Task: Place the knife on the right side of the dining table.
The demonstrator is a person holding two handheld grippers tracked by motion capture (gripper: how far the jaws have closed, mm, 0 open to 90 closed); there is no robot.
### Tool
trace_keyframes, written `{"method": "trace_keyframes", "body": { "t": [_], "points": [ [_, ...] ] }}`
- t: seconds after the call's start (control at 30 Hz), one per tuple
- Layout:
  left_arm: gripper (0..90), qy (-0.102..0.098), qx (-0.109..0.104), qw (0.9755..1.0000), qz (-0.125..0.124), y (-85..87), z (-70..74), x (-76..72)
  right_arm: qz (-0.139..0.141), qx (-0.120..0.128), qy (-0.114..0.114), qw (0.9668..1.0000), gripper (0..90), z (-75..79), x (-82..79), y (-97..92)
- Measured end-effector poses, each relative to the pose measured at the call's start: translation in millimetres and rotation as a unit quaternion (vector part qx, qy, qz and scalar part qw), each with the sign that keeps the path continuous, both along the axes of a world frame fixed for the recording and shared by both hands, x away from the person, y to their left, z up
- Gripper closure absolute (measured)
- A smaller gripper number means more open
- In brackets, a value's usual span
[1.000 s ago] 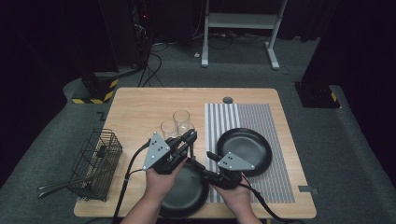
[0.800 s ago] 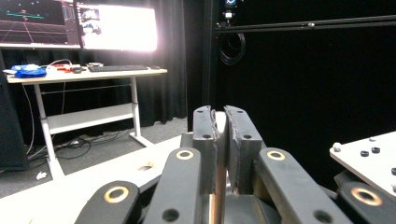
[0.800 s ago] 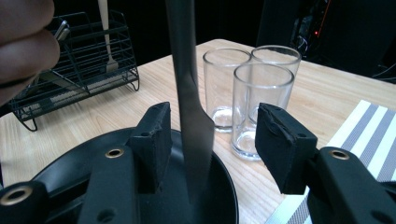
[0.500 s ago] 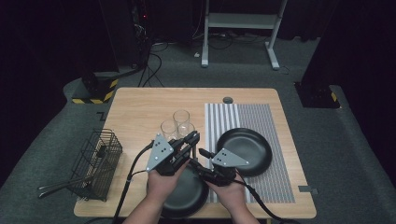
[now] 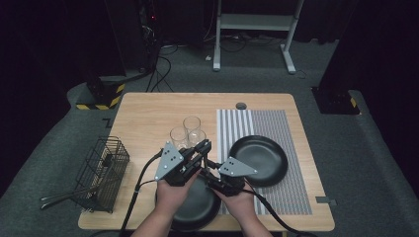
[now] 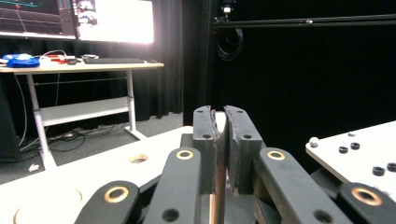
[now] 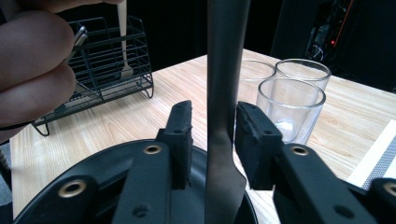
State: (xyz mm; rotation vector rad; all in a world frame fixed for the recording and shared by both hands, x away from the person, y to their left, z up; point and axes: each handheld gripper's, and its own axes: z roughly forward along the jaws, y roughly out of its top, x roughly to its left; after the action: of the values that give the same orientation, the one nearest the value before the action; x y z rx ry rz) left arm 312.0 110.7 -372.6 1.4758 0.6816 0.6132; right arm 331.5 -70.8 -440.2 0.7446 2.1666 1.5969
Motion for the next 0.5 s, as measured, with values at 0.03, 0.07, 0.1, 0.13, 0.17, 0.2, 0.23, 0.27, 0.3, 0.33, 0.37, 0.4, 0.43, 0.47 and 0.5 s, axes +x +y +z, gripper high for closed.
{"method": "trace_keyframes", "body": {
  "t": [0.03, 0.07, 0.1, 0.13, 0.17, 0.2, 0.23, 0.27, 0.3, 0.33, 0.37, 0.4, 0.43, 0.47, 0.5],
  "points": [
    [83.3, 0.0, 0.001, 1.0, 0.0, -0.4, -0.2, -0.3, 0.0, 0.0, -0.001, 1.0, 69.0, -0.1, -0.4, -0.1],
    [83.3, 0.0, 0.001, 1.0, 0.0, -0.5, -0.3, -0.5, -0.002, 0.0, -0.004, 1.0, 70.0, -0.3, -1.1, -0.2],
    [83.3, 0.001, 0.001, 1.0, 0.0, -0.5, -0.3, -0.6, -0.002, 0.0, -0.005, 1.0, 71.9, -0.5, -1.3, -0.2],
    [83.3, 0.001, 0.002, 1.0, 0.0, -0.4, -0.2, -0.8, -0.002, 0.0, -0.007, 1.0, 74.0, -0.7, -1.5, -0.4],
    [83.3, 0.001, 0.001, 1.0, 0.0, -0.2, 0.0, -0.9, -0.003, 0.001, -0.008, 1.0, 74.9, -1.1, -1.6, -0.6],
    [83.3, 0.0, 0.002, 1.0, 0.0, 0.4, 0.4, -0.8, -0.003, 0.001, -0.007, 1.0, 75.6, -1.4, -1.6, -0.8],
    [83.3, 0.0, 0.001, 1.0, 0.001, 0.8, 0.8, -0.8, -0.003, 0.002, -0.007, 1.0, 76.8, -1.9, -1.6, -0.6],
    [83.3, 0.0, 0.0, 1.0, 0.0, 1.2, 1.2, -1.0, -0.002, 0.002, -0.009, 1.0, 77.4, -2.3, -1.8, -0.6],
    [83.3, 0.0, -0.001, 1.0, 0.0, 1.5, 1.4, -1.0, -0.002, 0.002, -0.012, 0.9999, 77.7, -2.4, -2.5, -0.6],
    [83.3, 0.0, 0.0, 1.0, 0.0, 1.6, 1.4, -1.2, -0.002, 0.001, -0.015, 0.9999, 78.1, -2.4, -3.2, -0.4],
    [83.2, 0.0, 0.0, 1.0, 0.0, 1.5, 1.2, -1.4, 0.001, 0.0, -0.015, 0.9999, 78.4, -2.3, -3.6, -0.3],
    [83.2, -0.001, 0.0, 1.0, -0.001, 1.5, 0.9, -1.8, 0.007, 0.002, -0.01, 0.9999, 78.5, -2.1, -3.4, -0.7],
    [83.1, -0.003, 0.001, 1.0, -0.002, 1.7, 0.9, -2.1, 0.012, 0.005, -0.007, 0.9999, 78.6, -1.8, -3.2, -1.1],
    [83.0, -0.004, 0.002, 1.0, -0.002, 2.0, 1.2, -2.2, 0.01, 0.004, -0.01, 0.9999, 78.7, -1.6, -4.0, -1.0],
    [83.0, -0.004, 0.002, 1.0, -0.002, 2.2, 1.4, -2.2, 0.009, 0.003, -0.012, 0.9999, 78.7, -1.4, -4.6, -0.9]
  ]
}}
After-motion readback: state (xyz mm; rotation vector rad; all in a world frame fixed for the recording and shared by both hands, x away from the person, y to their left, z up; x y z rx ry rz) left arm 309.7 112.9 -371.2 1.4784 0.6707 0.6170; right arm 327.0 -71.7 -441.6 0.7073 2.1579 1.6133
